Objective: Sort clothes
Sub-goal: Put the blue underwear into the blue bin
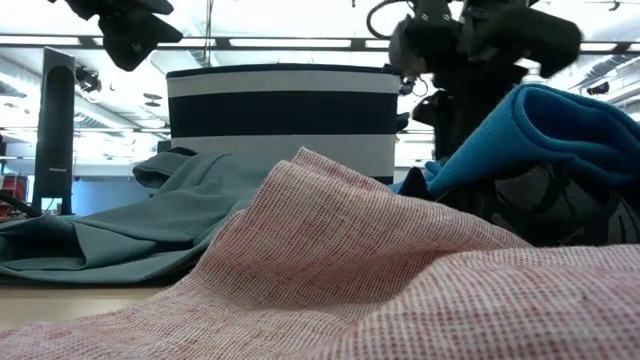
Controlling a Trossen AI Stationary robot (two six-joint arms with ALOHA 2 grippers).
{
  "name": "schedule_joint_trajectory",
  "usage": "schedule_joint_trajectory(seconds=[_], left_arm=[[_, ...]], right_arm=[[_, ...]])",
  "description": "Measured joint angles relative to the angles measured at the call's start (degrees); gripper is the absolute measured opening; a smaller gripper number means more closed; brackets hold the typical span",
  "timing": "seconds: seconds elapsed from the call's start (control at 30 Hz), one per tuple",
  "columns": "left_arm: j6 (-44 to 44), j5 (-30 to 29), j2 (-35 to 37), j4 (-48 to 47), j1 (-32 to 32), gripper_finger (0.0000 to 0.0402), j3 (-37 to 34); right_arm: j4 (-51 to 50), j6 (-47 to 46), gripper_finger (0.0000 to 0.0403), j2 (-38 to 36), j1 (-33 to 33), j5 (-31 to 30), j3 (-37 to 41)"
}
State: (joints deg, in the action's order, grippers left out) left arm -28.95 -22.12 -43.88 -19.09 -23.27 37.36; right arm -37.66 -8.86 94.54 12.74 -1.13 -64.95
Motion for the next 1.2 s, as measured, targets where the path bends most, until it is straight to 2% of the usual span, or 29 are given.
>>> schedule_joint_trajectory(seconds=[0.1,0.3,0.33,0.5,0.67,1.03,1.2], left_arm=[[0.0,-0.43,0.0,0.01,0.01,0.0163,0.0],[-0.04,-0.53,0.0,0.5,0.02,0.0163,0.0],[-0.09,-0.58,0.0,0.46,0.02,0.0163,0.0],[-0.22,-0.7,0.01,1.2,0.02,0.0163,0.0],[-0.22,-0.77,0.02,1.44,0.02,0.0163,0.0],[-0.24,-0.77,0.02,1.41,0.02,0.0163,0.0],[-0.24,-0.77,0.02,1.44,0.02,0.0163,0.0]], right_arm=[[1.87,0.54,0.0111,0.01,-0.5,1.98,0.0],[0.85,0.04,0.0017,2.86,-0.88,3.37,-0.04],[0.45,-0.33,0.001,3.31,-0.88,3.53,-0.04],[0.11,-5.62,0.0005,3.78,-1.85,6.16,-1.32],[-2.22,-7.6,0.0003,2.98,-3.47,7.88,-6.35],[-13.39,-8.07,0.0001,2.86,-7.77,7.82,-23.28],[-18.12,-8.09,0.0001,2.84,-9.57,5.8,-30.11]])
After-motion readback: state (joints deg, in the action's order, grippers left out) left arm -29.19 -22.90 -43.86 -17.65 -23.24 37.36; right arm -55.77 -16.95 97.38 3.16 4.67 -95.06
